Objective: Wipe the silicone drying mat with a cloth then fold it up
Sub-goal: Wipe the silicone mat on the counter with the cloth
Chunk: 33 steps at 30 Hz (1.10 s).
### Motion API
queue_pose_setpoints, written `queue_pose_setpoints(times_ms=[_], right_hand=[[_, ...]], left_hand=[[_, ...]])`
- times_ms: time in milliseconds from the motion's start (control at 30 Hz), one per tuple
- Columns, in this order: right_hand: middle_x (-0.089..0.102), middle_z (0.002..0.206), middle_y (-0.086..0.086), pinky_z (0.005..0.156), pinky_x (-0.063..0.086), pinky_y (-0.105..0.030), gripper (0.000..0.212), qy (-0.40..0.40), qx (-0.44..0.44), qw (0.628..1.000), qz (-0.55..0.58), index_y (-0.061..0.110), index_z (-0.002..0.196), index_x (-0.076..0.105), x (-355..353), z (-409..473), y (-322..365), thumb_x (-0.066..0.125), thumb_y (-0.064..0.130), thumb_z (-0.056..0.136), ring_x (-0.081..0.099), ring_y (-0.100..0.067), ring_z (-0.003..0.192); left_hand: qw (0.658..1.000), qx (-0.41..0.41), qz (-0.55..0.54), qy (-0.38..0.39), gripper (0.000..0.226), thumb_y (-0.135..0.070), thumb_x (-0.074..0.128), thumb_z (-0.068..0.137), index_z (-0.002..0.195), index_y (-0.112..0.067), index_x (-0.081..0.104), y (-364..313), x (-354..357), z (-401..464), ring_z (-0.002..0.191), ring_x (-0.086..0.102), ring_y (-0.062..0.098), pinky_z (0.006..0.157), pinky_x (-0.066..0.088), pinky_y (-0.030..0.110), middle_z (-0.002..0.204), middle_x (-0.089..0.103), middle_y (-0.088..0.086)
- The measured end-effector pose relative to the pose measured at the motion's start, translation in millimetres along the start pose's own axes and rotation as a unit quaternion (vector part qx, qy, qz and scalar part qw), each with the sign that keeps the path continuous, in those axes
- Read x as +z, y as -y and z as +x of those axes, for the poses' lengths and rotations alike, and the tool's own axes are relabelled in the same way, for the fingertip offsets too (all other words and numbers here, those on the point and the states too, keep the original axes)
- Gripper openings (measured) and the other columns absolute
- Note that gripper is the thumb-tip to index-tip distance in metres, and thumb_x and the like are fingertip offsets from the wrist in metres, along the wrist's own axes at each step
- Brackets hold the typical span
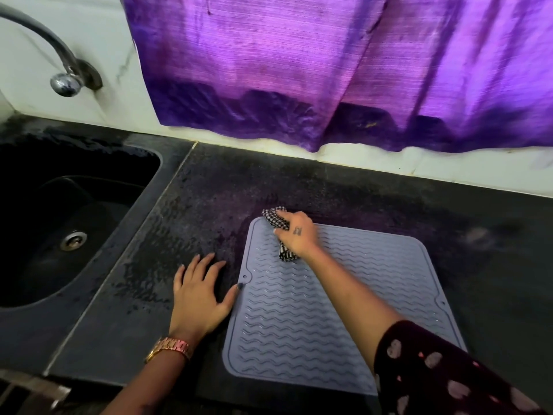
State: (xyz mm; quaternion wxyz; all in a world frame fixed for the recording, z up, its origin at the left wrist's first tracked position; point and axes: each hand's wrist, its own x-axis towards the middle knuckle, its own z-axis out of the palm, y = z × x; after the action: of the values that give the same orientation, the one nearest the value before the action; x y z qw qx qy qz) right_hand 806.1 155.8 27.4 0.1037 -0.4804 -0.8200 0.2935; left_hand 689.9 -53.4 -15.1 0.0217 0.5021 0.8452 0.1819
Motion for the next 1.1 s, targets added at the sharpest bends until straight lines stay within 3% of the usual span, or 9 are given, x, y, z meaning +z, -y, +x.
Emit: queue_pose_setpoints(times_ms=[300,467,867,1100], right_hand=[[0.051,0.131,-0.002,0.095,0.041,-0.028,0.049,0.087,-0.106,0.985,-0.105,0.038,0.131,0.050,0.1,-16.9,19.9,0.061,0.019,0.087,0.052,-0.023,0.115],[0.051,0.131,0.003,0.095,0.040,-0.031,0.052,0.091,-0.154,0.972,-0.154,0.042,0.130,0.048,8.0,-53.0,20.2,0.061,0.016,0.087,0.050,-0.022,0.114],[0.050,0.124,0.015,0.089,0.030,-0.025,0.054,0.093,-0.215,0.964,-0.122,0.048,0.128,0.048,18.8,-147.8,4.4,0.058,0.016,0.085,0.043,-0.012,0.106],[0.051,0.123,0.016,0.090,0.039,-0.030,0.053,0.132,-0.251,0.951,-0.121,0.048,0.125,0.050,15.6,-188.0,0.4,0.058,0.016,0.084,0.044,-0.012,0.107]], left_hand=[[1.000,-0.003,0.005,0.003,0.082,-0.074,0.016,0.075,0.133,-0.027,0.049,-0.5,-0.5,0.4,0.142,0.021,0.020,0.117,0.002,0.040,0.148,0.038,-0.002],[0.999,-0.011,-0.038,-0.006,0.081,-0.068,0.011,0.079,0.135,-0.023,0.047,-1.4,-1.8,-0.8,0.142,0.022,0.019,0.117,0.002,0.039,0.147,0.039,0.000],[0.994,-0.007,-0.106,-0.014,0.077,-0.064,0.013,0.082,0.131,-0.020,0.053,1.7,-2.4,-2.1,0.142,0.024,0.020,0.118,0.005,0.041,0.145,0.043,0.002],[0.998,0.006,-0.064,-0.003,0.083,-0.070,0.014,0.077,0.131,-0.020,0.052,1.6,-1.4,-2.9,0.143,0.021,0.022,0.117,0.004,0.041,0.148,0.039,0.003]])
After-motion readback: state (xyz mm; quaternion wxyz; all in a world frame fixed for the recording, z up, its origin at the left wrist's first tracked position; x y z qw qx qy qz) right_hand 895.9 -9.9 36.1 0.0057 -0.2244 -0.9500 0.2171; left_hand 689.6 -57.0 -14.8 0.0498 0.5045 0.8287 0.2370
